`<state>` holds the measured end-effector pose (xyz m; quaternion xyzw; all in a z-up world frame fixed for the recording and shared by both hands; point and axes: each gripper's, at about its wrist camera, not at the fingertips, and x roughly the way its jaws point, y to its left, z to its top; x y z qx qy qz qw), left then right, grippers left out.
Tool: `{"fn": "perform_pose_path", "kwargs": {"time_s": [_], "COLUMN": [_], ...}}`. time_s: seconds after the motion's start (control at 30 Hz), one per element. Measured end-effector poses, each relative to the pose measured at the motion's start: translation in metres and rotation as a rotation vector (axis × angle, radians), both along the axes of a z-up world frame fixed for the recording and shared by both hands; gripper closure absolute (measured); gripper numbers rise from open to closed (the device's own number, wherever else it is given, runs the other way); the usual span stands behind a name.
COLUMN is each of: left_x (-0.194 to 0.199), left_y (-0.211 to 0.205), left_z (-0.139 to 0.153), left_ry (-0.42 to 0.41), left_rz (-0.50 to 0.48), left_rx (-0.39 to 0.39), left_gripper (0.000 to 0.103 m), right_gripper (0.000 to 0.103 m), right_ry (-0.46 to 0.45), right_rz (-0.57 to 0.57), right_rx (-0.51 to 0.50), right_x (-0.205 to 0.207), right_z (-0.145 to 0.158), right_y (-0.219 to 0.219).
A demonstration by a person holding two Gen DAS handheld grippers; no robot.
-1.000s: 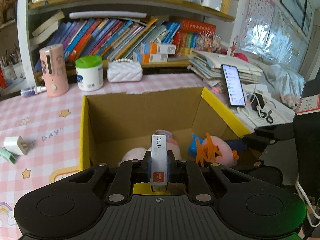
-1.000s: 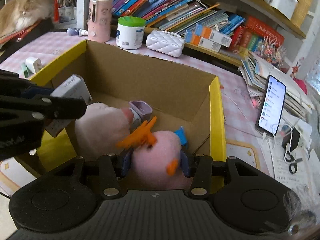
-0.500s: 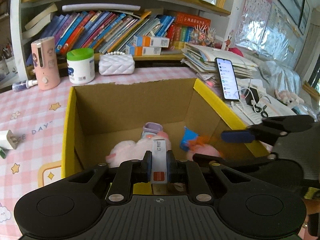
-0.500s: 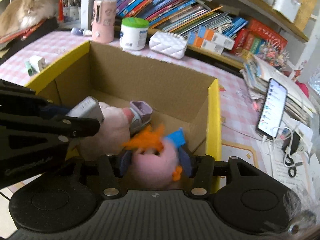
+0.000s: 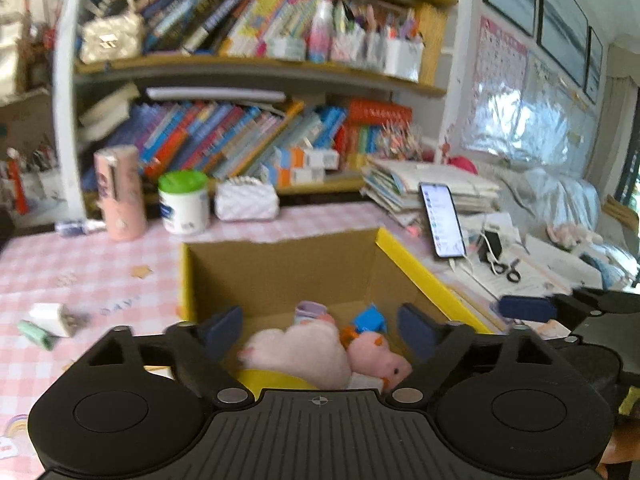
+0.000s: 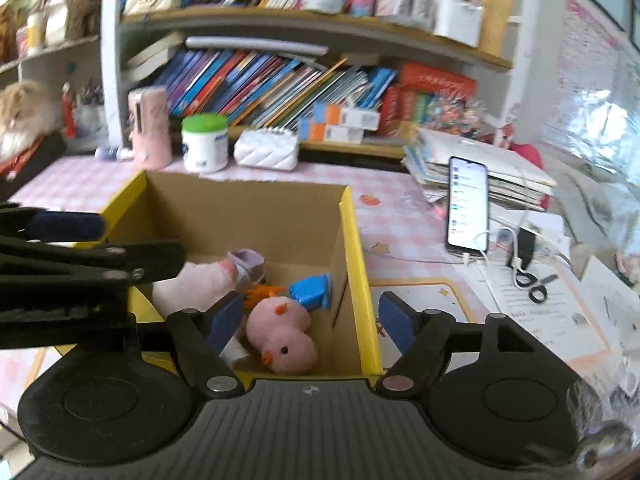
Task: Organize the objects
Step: 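Lift both open grippers out of the yellow box and back away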
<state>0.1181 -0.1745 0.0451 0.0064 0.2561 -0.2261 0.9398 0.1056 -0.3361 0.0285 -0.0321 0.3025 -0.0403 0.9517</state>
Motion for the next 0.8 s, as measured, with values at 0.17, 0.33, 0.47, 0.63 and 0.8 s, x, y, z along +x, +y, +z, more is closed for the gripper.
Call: {"fn": "perform_pose_path", "kwargs": {"time_s": [0.17,0.33,0.47,0.63,0.8], "left_x": [-0.024,-0.042,-0.056,-0.068,-0.080], "left_y": [0.026,0.057,0.081,0.105,0.125], "left_z": [0.002,-0.006,-0.016,-0.029,-0.037], "left_ry": [-0.039,-0.020,0.015,0.068,0.108], "left_rz": [0.067,0.129,0.170,0.198,0.214], "left_rx": [0.000,0.043,0.081,0.125,0.141], "left_gripper": [0.010,0.007,0.007,0.006,0.004], "right_gripper": [0.018,0.012,0.007,0.002,0.000], "right_ry": [-0.028,-0.012,0.005,0.031,0.083], "right_rz": [-0.096,-0.157,-0.197,-0.221,-0.194], "right_rx": [0.060,0.121,0.103,0.069,0.070], "right_x": [-0.022,-0.042,-0.054,-0.068,-0.079], "right_z": [0.004,-0.001,-0.009,-0.020,-0.029], "right_y": [0.006,0.025,0.042,0.064,0.091]}}
